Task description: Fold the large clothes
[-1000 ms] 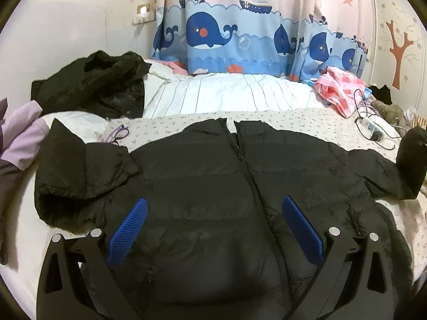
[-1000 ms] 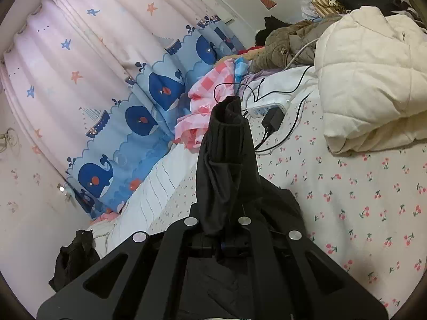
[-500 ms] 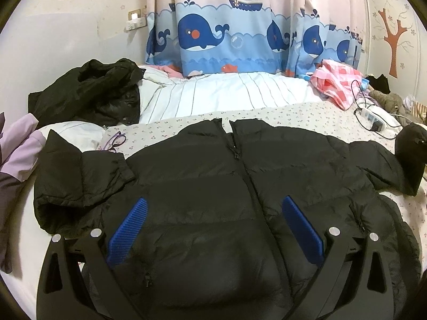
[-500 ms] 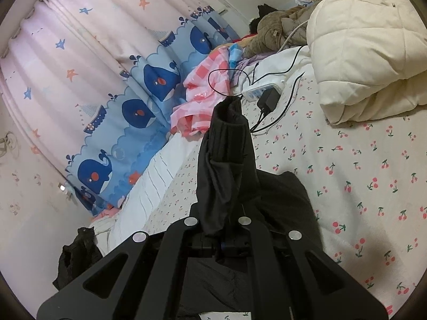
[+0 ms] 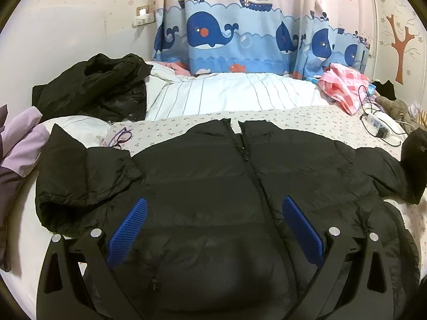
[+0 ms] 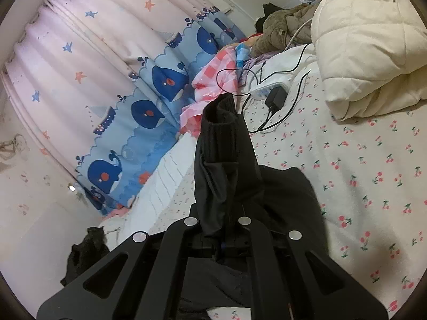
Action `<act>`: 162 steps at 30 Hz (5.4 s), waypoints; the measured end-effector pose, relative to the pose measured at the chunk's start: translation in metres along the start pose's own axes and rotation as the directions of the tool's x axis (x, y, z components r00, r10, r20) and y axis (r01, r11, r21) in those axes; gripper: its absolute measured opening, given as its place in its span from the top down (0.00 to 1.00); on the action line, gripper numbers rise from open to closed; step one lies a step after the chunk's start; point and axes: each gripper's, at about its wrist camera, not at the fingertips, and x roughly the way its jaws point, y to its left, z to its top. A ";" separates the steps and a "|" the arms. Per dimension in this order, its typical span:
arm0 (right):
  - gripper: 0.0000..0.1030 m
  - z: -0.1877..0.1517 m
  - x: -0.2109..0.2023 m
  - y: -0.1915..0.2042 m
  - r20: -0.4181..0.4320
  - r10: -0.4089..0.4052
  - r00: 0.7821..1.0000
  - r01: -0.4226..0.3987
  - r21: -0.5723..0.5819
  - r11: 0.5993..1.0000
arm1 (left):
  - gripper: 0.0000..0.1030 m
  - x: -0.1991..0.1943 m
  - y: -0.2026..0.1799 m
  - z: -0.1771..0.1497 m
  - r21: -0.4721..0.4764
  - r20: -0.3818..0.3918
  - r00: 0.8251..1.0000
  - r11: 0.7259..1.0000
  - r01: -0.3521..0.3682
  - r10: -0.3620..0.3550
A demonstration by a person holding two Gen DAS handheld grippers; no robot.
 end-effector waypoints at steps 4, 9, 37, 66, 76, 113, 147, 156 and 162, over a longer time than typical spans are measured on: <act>0.97 -0.001 -0.001 0.023 0.005 0.049 0.999 -0.049 -0.018 0.999 | 0.06 0.001 0.010 0.001 -0.017 -0.006 1.000 0.999 -0.026 0.026; 0.97 -0.014 0.010 0.089 -0.037 0.156 0.987 -0.159 -0.085 0.984 | 0.06 0.001 0.033 0.006 -0.083 -0.016 0.999 0.995 -0.047 0.046; 0.92 -0.440 0.177 0.392 -0.795 0.044 0.605 -0.496 -0.333 0.802 | 0.06 -0.036 0.173 0.008 -0.432 0.004 0.993 0.896 -0.102 0.115; 0.09 -0.297 0.133 0.287 -0.676 0.059 0.735 -0.266 -0.207 0.941 | 0.06 -0.038 0.205 0.017 -0.375 0.033 0.979 0.911 -0.173 0.200; 0.08 -0.371 0.154 0.313 -0.721 -0.264 0.640 -0.273 -0.535 0.800 | 0.06 0.059 0.142 0.043 0.048 -0.106 0.952 0.958 -0.283 0.287; 0.07 -0.389 0.158 0.315 -0.721 -0.289 0.630 -0.272 -0.554 0.787 | 0.88 0.082 0.232 0.032 -0.388 -0.021 0.992 0.915 0.108 -0.126; 0.93 -0.274 0.141 0.318 -0.672 0.409 0.617 -0.549 0.005 0.836 | 0.18 0.020 0.105 0.060 -0.147 0.086 0.886 0.873 0.464 -0.456; 0.93 -0.184 0.112 0.355 -0.566 0.279 0.776 -0.523 -0.328 0.787 | 0.18 0.045 0.146 0.055 -0.340 0.075 0.910 0.848 0.407 -0.407; 0.93 -0.171 0.144 0.298 -0.606 0.081 0.791 -0.396 -0.408 0.823 | 0.13 0.073 0.131 0.044 -0.336 -0.038 0.937 0.888 0.314 -0.346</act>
